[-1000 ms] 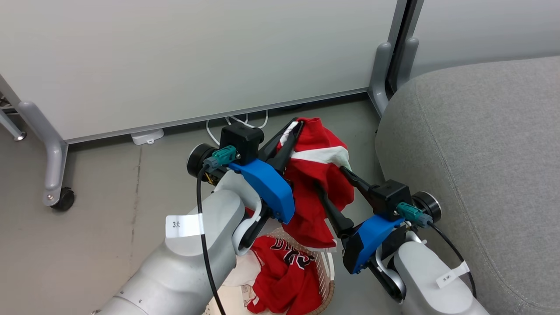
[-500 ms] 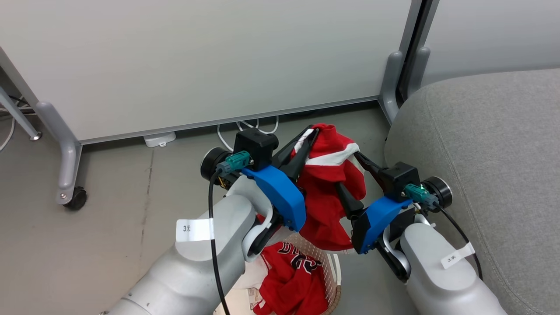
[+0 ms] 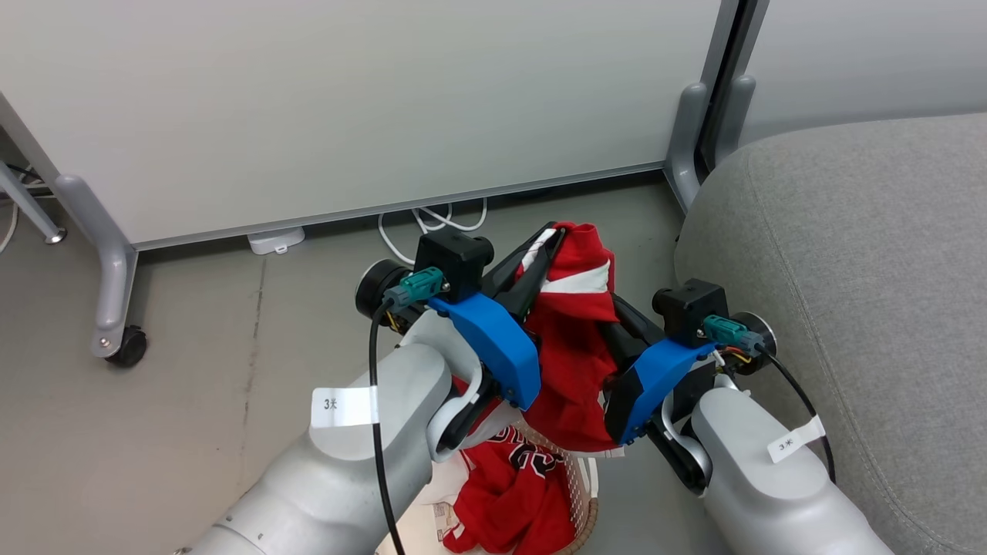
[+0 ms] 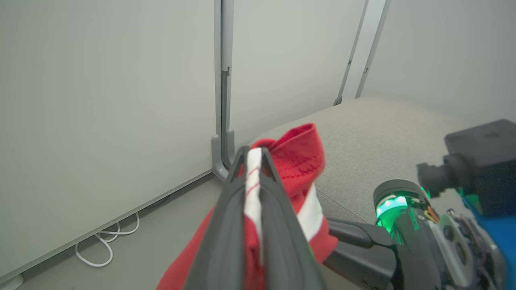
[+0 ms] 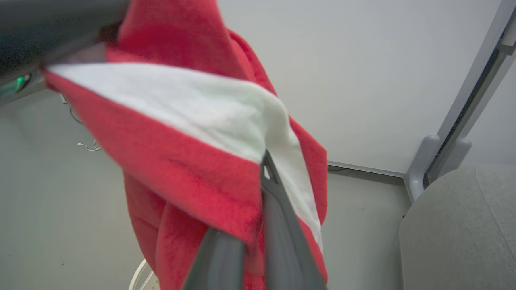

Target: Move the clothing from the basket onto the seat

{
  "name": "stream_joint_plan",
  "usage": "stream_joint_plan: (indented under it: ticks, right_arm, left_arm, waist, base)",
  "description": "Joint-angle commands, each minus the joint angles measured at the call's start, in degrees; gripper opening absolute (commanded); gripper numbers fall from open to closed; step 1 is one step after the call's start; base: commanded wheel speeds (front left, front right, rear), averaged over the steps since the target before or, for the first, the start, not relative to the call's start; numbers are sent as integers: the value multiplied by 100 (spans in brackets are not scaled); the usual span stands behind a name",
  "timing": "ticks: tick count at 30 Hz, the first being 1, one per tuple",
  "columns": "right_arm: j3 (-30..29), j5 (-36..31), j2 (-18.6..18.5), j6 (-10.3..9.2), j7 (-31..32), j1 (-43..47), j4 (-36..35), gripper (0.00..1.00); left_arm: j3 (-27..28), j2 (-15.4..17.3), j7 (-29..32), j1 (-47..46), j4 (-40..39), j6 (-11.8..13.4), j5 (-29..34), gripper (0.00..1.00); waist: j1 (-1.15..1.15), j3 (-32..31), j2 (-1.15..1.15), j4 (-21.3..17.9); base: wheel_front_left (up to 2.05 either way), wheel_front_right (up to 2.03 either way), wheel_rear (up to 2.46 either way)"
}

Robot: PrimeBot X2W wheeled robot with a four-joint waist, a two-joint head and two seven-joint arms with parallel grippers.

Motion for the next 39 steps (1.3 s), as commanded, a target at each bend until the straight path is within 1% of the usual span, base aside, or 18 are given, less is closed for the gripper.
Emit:
stream_joint_plan:
  ticks: [1, 8, 13, 14, 15, 16, 17, 18, 19, 24, 27, 33, 39]
  right_arm:
    - [48, 70, -12, 1, -30, -92, 30, 0]
    - [32, 178, -12, 1, -33, -76, -75, 0]
    - [-3, 71, -12, 1, -34, -60, -119, 0]
    - [-7, 65, -12, 1, -35, -57, -120, 0]
    - [-12, 54, -12, 1, -35, -58, -123, 0]
    - [-19, 55, -12, 1, -35, -55, -134, 0]
    - [-23, 61, -12, 1, -35, -51, -144, 0]
    - [-36, 71, -12, 1, -35, -50, -165, 0]
    - [-45, 83, -12, 1, -35, -48, -179, 0]
    - [-175, 93, -12, 1, -35, -70, -286, 0]
    - [-258, 80, -12, 1, -36, -59, -370, 0]
    - [-359, 124, -12, 1, -36, 8, -523, 0]
    - [-367, 117, -12, 1, -36, 81, -590, 0]
  left_arm:
    - [57, 52, -52, -61, 15, 40, 12, 0]
    - [87, 85, -71, -41, 39, 76, 17, 0]
    - [96, 80, -92, -56, 47, 98, 29, 0]
    - [97, 81, -97, -58, 50, 99, 31, 5]
    - [96, 82, -100, -55, 52, 97, 31, 27]
    - [95, 87, -105, -43, 52, 94, 30, 43]
    - [97, 100, -110, -22, 50, 91, 34, 67]
    - [101, 113, -106, 12, 38, 89, 44, 94]
    - [110, 130, -113, 61, 12, 85, 51, 100]
    - [205, 314, -151, 290, -185, 53, 190, 100]
    - [449, 460, -149, 537, -525, 55, 385, 100]
    - [1293, 709, -153, 1404, -1286, 33, 964, 100]
    - [2171, 730, -153, 2341, -1825, -42, 1623, 100]
  waist:
    - [0, 19, 0, -29]
    - [0, 36, 0, -77]
    - [0, 51, 0, -80]
    - [0, 53, 0, -75]
    - [0, 56, 0, -71]
    - [0, 59, 0, -68]
    - [0, 64, 0, -66]
    - [0, 69, 0, -65]
    - [0, 77, 0, -65]
    - [0, 127, 0, -42]
    - [0, 158, 0, -25]
    - [0, 189, 0, -28]
    - [0, 155, 0, -64]
  base:
    - [0, 0, 0]
    - [0, 0, 0]
    - [0, 0, 0]
    - [0, 0, 0]
    - [0, 0, 0]
    - [0, 0, 0]
    - [0, 0, 0]
    - [0, 0, 0]
    - [0, 0, 0]
    - [0, 0, 0]
    - [0, 0, 0]
    - [0, 0, 0]
    - [0, 0, 0]
